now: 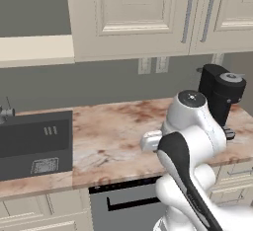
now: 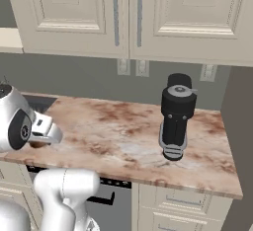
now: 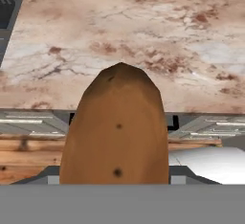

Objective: Place the potato in the correct fridge rack based on whether it is a fruit or vegetable. Finally, close the fridge door.

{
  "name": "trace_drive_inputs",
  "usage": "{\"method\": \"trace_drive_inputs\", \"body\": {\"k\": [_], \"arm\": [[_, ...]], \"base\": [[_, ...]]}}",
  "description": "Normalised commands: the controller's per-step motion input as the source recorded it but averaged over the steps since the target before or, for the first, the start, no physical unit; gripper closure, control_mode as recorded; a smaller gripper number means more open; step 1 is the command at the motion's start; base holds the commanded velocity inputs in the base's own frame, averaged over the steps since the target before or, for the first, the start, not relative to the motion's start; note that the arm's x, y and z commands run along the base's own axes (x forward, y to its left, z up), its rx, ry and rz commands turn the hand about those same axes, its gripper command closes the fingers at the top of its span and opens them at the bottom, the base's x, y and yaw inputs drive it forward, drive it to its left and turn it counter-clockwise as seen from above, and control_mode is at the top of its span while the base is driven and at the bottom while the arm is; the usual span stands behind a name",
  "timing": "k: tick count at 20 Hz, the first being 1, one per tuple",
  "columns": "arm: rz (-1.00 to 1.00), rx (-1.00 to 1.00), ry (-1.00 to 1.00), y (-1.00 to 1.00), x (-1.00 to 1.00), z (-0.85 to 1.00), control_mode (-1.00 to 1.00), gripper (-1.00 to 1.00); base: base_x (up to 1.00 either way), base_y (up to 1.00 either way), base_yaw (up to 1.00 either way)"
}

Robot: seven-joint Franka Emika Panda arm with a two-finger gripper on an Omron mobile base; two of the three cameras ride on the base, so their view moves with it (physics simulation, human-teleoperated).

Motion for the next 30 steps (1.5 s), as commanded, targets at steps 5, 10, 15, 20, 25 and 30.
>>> {"method": "trace_drive_inputs", "body": {"k": [5, 10, 15, 20, 25, 30], "arm": [[0.00, 0.00, -0.09, -0.06, -0.29, 0.70, -1.00, 1.00], [0.00, 0.01, -0.06, -0.04, -0.15, 0.53, -1.00, 1.00], [0.00, 0.00, 0.00, -0.01, 0.00, 0.04, -1.00, 1.00], [0.00, 0.00, 0.00, 0.00, 0.00, 0.00, 1.00, 1.00], [0.00, 0.00, 0.00, 0.00, 0.00, 0.00, 1.00, 1.00], [0.00, 0.00, 0.00, 0.00, 0.00, 0.00, 1.00, 1.00]], "base": [[0.00, 0.00, 0.00], [0.00, 0.00, 0.00], [0.00, 0.00, 0.00], [-0.26, -0.12, -0.02], [-0.55, -0.46, -0.17], [-0.43, -0.59, -0.30]]}}
